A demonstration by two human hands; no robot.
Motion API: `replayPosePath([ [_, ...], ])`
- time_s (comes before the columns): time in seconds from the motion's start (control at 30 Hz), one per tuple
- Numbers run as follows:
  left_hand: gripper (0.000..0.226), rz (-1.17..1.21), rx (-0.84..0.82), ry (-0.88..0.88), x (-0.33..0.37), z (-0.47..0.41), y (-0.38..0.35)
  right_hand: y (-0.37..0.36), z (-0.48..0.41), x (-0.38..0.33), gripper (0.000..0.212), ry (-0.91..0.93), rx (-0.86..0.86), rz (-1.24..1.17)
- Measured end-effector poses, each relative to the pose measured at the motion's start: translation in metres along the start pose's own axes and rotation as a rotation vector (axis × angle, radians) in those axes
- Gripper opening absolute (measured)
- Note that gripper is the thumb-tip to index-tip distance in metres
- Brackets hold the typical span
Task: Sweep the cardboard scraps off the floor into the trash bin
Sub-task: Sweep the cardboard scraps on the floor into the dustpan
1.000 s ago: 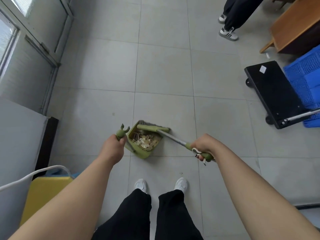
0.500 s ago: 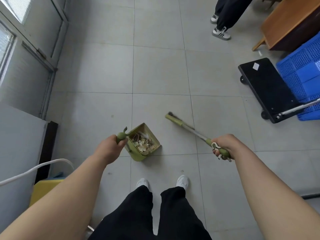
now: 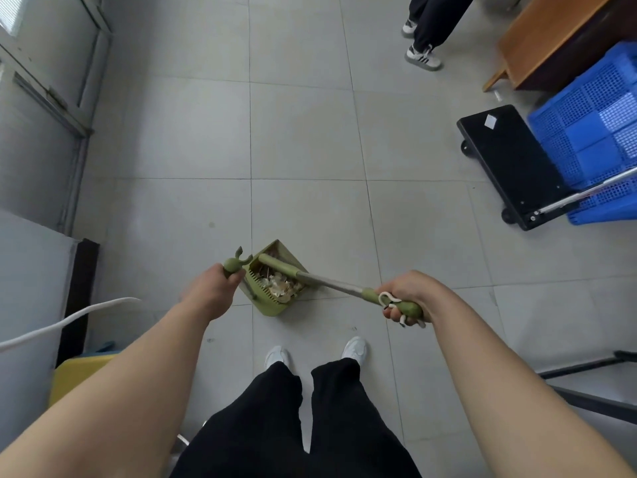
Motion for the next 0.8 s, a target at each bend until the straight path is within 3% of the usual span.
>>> replayPosePath([
  [0.4, 0.046, 0.06, 0.107, 0.011, -0.026, 0.021, 0.017, 0.046, 0.002, -0.007, 0.028, 0.072, 0.185, -0.066],
  [0.8, 0.042, 0.144, 0.253, 0.139, -0.076, 0.038, 0.029, 0.008, -0.054, -0.111, 0.017, 0.18, 0.194, 0.041],
])
Point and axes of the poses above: each hand's wrist, its own z-axis away from the middle knuckle, its own y-axis out of the back of the hand, x = y × z, the point moved 10 cm from there along -z, towards the middle knuckle, and after that the axes turned 2 degrees about -y, right-handed, at the moved point
